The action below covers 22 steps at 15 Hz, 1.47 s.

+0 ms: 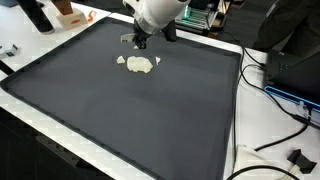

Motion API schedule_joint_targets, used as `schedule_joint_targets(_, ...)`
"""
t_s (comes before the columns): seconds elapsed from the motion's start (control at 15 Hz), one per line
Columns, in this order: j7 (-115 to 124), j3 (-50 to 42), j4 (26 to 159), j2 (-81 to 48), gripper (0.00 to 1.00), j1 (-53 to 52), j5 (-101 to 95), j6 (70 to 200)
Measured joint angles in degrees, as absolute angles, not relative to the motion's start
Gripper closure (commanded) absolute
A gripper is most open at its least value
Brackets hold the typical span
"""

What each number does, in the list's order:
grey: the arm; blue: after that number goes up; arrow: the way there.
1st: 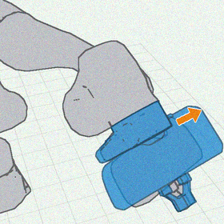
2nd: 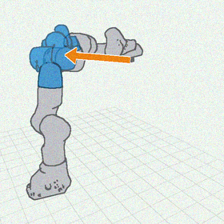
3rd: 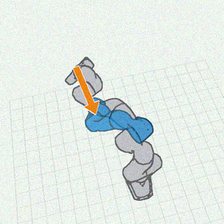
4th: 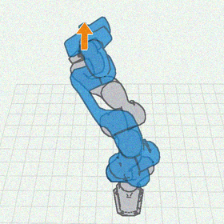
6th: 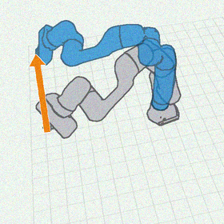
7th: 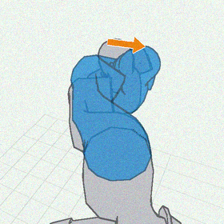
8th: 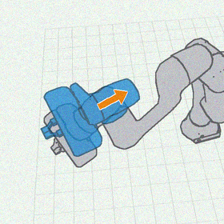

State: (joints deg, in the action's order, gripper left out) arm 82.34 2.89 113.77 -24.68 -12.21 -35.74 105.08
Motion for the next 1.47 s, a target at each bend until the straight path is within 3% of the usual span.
schedule_joint_targets(1.47,71.4,3.2,112.9,-25.5,0.99,-14.3,-38.7,105.2)
